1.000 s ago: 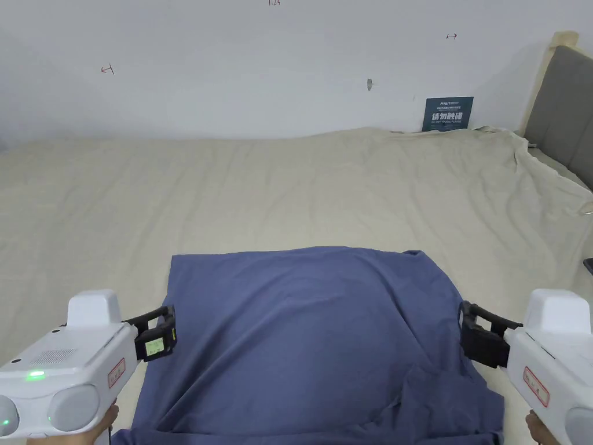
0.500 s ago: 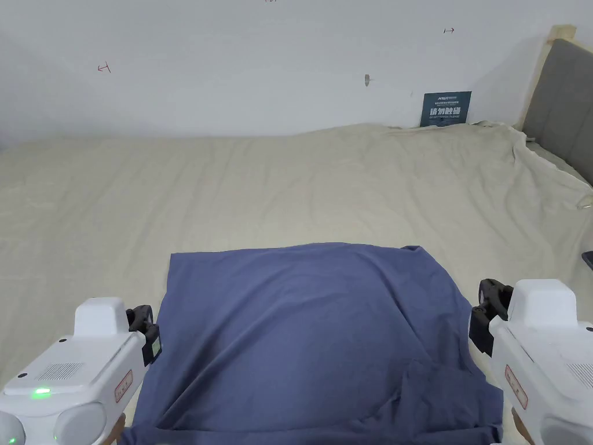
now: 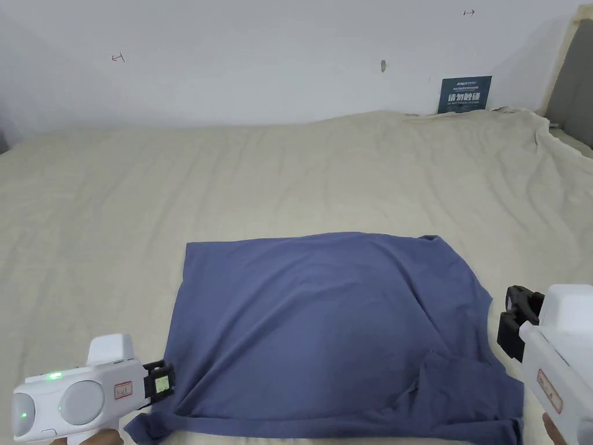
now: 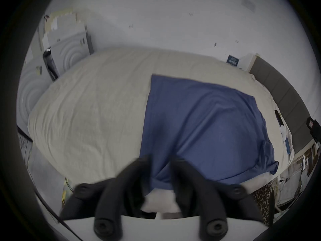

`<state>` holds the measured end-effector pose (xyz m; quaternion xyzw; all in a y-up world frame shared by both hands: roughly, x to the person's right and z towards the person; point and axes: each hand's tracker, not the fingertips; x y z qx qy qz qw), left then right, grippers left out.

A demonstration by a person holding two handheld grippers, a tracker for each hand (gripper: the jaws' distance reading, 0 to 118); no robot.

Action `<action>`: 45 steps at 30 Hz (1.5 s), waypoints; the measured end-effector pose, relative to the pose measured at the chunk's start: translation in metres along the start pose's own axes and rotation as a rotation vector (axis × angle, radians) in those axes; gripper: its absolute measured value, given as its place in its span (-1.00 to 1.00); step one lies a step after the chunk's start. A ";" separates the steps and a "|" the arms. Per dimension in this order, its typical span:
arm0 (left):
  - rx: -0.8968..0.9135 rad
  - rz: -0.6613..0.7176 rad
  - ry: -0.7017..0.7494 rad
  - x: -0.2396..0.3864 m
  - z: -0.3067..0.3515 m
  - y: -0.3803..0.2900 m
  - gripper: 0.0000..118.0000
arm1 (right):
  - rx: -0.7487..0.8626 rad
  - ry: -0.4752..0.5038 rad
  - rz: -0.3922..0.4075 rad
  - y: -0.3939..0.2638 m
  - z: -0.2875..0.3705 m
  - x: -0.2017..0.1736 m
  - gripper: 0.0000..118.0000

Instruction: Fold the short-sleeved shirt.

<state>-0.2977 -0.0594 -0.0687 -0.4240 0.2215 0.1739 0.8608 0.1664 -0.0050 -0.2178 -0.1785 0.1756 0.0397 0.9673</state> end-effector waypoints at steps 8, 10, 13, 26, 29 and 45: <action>-0.119 0.037 0.083 -0.027 -0.038 -0.029 0.71 | -0.050 -0.013 -0.007 -0.015 -0.003 0.008 -1.00; -0.127 0.035 0.094 -0.028 -0.044 -0.035 0.69 | -0.062 -0.014 -0.007 -0.018 -0.003 0.008 -1.00; -0.131 0.022 0.096 -0.029 -0.053 -0.041 0.23 | -0.078 -0.017 -0.006 -0.022 -0.004 0.009 -1.00; -0.062 -0.022 0.034 -0.019 -0.040 -0.047 -0.97 | -0.283 -0.034 0.005 -0.058 -0.016 0.033 -0.95; -0.046 -0.026 0.026 -0.020 -0.034 -0.042 -0.97 | -0.390 -0.025 -0.001 -0.081 -0.024 0.038 -0.36; -0.044 -0.005 0.022 -0.027 -0.036 -0.042 -0.97 | -0.585 0.015 0.010 -0.151 -0.052 0.027 -0.88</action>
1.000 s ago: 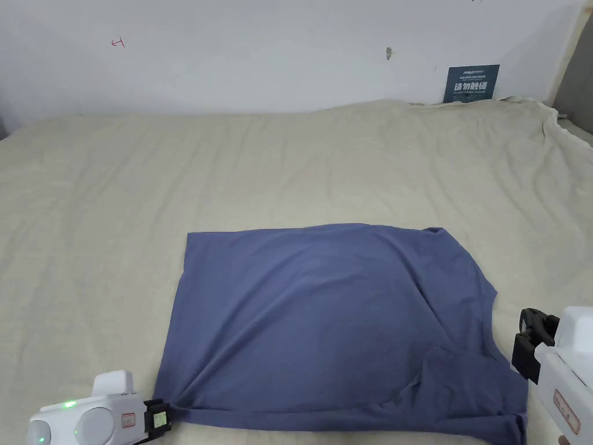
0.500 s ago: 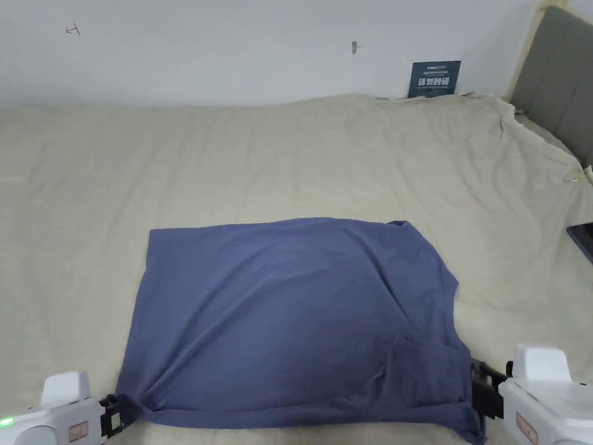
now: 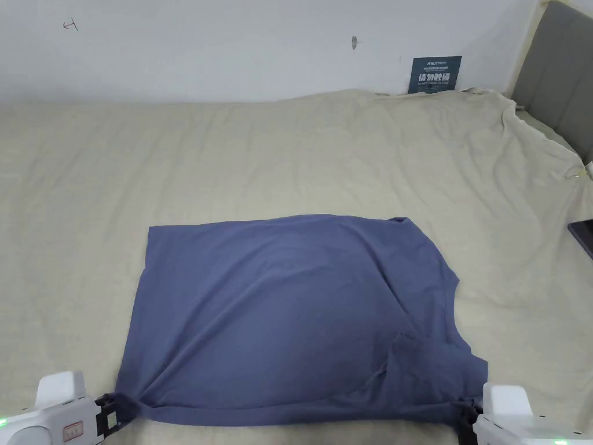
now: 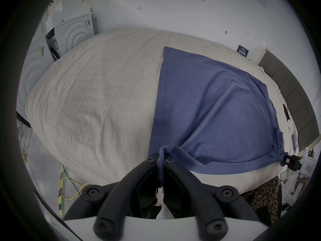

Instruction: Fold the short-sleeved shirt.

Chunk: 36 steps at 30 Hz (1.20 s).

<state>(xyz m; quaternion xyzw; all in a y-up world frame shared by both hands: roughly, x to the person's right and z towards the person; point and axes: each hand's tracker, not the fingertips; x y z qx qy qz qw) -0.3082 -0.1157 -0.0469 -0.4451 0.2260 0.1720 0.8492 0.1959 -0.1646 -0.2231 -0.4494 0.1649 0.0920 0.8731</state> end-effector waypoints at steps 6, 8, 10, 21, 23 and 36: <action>0.009 0.016 -0.012 0.003 0.007 0.003 -0.97 | 0.035 0.014 0.008 0.004 0.013 0.005 -0.93; 0.021 0.011 -0.011 0.003 0.009 0.006 -0.97 | 0.070 0.021 0.014 0.013 0.022 0.004 -0.94; 0.045 0.016 -0.022 0.003 0.014 0.013 -0.97 | 0.121 0.031 0.013 0.024 0.034 0.002 -0.94; 0.139 0.003 -0.009 0.013 0.005 0.077 -0.97 | 0.257 0.035 0.036 0.120 0.035 -0.007 -0.94; 0.143 -0.004 -0.001 0.016 -0.004 0.089 -0.97 | 0.252 0.036 0.032 0.134 0.023 -0.006 -0.94; -0.007 -0.113 0.100 0.036 -0.111 0.133 -0.97 | 0.079 -0.014 0.042 0.190 -0.086 -0.009 -0.94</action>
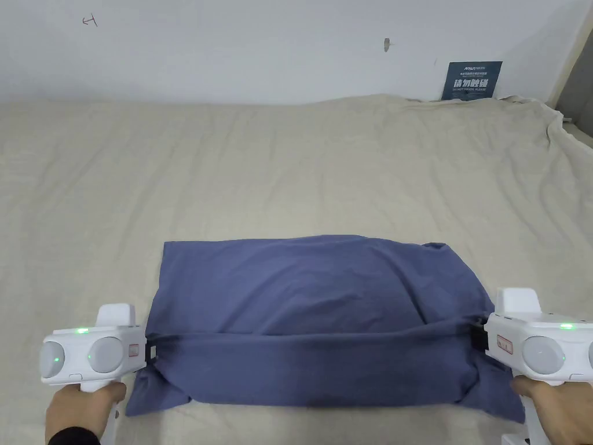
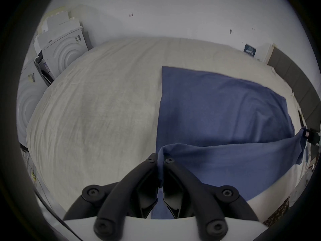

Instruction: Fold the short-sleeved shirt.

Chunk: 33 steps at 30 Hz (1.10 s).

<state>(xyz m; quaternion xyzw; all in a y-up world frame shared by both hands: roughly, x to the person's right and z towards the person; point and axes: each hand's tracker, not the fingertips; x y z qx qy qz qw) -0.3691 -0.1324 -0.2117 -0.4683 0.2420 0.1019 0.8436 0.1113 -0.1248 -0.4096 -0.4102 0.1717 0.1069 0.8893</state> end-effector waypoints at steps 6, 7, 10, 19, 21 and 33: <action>-0.029 -0.035 0.038 0.004 -0.031 0.001 -0.97 | -0.124 -0.012 -0.057 -0.014 -0.055 0.009 -0.94; -0.030 -0.045 0.043 0.004 -0.033 -0.001 -0.97 | -0.127 -0.018 -0.063 -0.018 -0.059 0.009 -0.94; -0.030 -0.084 0.049 0.005 -0.029 -0.002 -0.95 | -0.104 -0.025 -0.070 -0.020 -0.057 0.009 -0.93; 0.105 0.040 0.006 -0.001 0.041 0.010 0.79 | 0.103 0.044 -0.084 0.001 0.034 0.000 0.50; 0.168 0.040 -0.008 -0.002 0.068 0.011 0.79 | 0.171 0.051 -0.063 0.006 0.074 -0.006 0.50; 0.508 0.042 -0.044 0.017 0.190 -0.052 0.31 | 0.535 -0.007 -0.001 -0.040 0.213 -0.022 -0.04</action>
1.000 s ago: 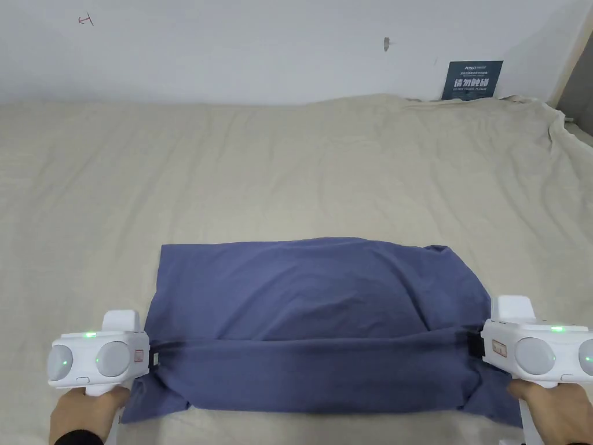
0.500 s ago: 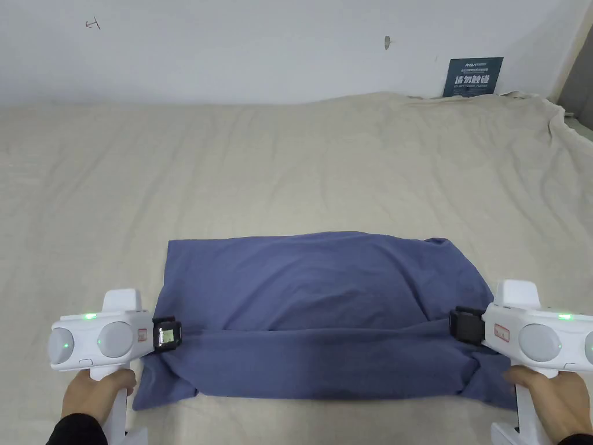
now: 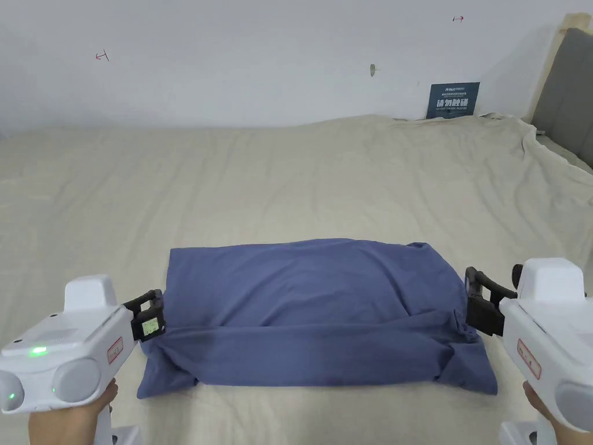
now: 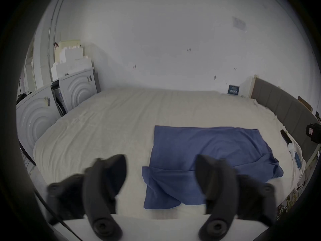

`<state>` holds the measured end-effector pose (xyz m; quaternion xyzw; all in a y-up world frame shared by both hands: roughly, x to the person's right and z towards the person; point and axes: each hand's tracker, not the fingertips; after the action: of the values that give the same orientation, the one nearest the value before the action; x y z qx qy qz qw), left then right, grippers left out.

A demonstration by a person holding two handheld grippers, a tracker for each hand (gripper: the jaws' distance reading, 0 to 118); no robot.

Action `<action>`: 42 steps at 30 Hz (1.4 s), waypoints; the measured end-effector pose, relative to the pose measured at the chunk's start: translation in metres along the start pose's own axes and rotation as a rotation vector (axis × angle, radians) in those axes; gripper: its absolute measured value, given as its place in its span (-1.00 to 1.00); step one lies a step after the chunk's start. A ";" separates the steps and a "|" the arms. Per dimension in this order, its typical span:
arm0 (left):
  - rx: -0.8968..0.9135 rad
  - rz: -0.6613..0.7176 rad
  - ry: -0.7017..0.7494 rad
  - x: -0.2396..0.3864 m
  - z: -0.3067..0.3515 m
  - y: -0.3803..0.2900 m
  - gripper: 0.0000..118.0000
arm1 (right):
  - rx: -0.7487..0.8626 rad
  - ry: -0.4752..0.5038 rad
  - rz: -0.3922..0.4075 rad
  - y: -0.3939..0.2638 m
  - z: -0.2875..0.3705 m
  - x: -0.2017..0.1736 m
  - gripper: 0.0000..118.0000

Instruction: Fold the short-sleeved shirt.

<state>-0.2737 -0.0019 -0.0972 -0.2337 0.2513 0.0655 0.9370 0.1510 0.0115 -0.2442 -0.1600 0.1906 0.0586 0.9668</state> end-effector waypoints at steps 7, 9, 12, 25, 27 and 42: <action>0.028 0.035 -0.027 -0.002 0.024 -0.023 -1.00 | 0.050 -0.019 0.004 -0.016 0.024 0.004 -1.00; 0.022 0.025 -0.026 -0.002 0.027 -0.024 -1.00 | 0.043 -0.020 0.004 -0.017 0.023 0.007 -1.00; 0.011 -0.001 -0.021 -0.005 0.021 -0.023 -1.00 | 0.045 -0.021 0.001 -0.015 0.021 0.009 -1.00; -0.306 0.132 -0.047 -0.037 -0.051 -0.021 -1.00 | 0.008 -0.014 -0.010 -0.018 -0.002 0.009 -1.00; -0.362 0.177 -0.058 -0.043 -0.065 -0.025 -0.93 | 0.001 -0.017 -0.015 -0.019 -0.006 0.009 -1.00; -0.598 0.113 0.018 -0.040 -0.135 -0.082 -0.01 | -0.089 -0.042 -0.046 -0.037 -0.024 0.009 -1.00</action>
<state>-0.3478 -0.1379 -0.1475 -0.4857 0.2415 0.1864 0.8192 0.1571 -0.0306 -0.2577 -0.2058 0.1640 0.0482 0.9635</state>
